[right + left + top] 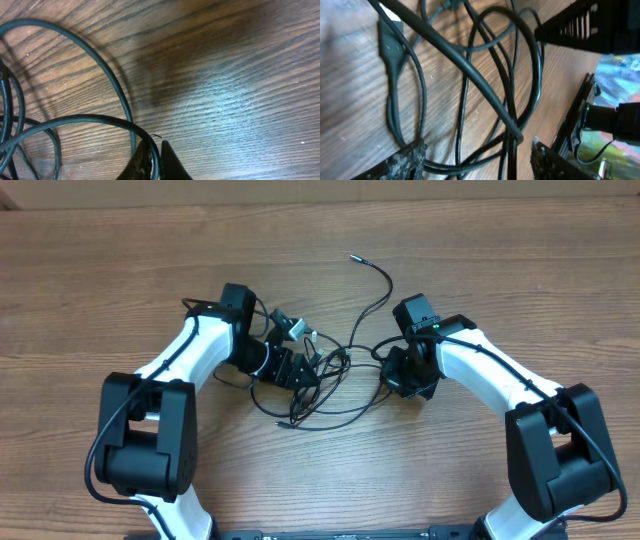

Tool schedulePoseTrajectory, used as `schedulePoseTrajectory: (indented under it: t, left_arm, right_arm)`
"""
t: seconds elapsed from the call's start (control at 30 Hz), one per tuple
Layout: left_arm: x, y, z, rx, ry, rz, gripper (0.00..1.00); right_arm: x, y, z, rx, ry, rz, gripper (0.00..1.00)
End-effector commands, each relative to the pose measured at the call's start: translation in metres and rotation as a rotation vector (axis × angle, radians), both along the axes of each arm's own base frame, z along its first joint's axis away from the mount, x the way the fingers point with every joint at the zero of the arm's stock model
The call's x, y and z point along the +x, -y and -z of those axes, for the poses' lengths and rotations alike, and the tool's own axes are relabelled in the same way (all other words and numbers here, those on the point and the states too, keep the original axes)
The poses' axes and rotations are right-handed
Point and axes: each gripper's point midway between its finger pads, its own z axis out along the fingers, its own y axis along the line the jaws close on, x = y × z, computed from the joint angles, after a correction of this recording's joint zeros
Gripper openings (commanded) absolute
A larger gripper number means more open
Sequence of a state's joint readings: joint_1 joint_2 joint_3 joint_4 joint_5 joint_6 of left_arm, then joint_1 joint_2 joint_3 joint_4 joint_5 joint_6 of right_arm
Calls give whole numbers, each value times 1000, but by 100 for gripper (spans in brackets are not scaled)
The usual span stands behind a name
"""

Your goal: Untangle cables

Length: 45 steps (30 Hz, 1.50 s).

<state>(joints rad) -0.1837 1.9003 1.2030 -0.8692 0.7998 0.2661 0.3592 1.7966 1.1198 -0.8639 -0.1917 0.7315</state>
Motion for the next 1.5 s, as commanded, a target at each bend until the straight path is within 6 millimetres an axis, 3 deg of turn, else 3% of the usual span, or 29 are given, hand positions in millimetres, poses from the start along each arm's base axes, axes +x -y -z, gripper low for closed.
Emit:
schedulePoseTrajectory:
  t: [0.0,0.07,0.23,0.4,0.47,0.63,0.73,0.8,0.93,1.1,1.33,1.47]
  left_arm:
    - [-5,0,5,21,-8,21,68]
    - [-7,-1,5,23,-22,20,72]
    - [-15,-2,4,30,-64,19,71]
    - [-19,-10,9,81,-94,8,71]
    - [-19,-15,14,128,-107,-11,68]
    - [-19,-20,18,175,-126,-37,59]
    - [-19,-20,18,175,-125,-37,50]
    - [-18,-20,18,174,-121,-37,44]
    - [-17,-20,18,172,-114,-38,43]
    - [-15,-20,18,171,-107,-38,43]
    - [-11,-19,19,167,-89,-39,43]
    - [-11,-19,19,167,-88,-39,43]
  right_arm:
    - [-1,-11,-2,64,-2,-38,6]
    - [-2,-19,-5,116,1,-70,8]
    - [-6,-39,-14,240,-4,-137,15]
    - [-8,-44,-17,273,-15,-140,25]
    - [-8,-44,-17,273,-15,-140,36]
    - [-14,-47,-19,298,-40,-141,79]
    - [-20,-50,-21,323,-72,-140,85]
    - [-26,-49,-21,322,-97,-136,84]
    - [-36,-45,-21,307,-147,-118,80]
    - [-50,-53,-20,284,-212,-67,57]
    - [-76,-84,-1,233,-267,49,57]
    - [-74,-103,11,201,-209,125,57]
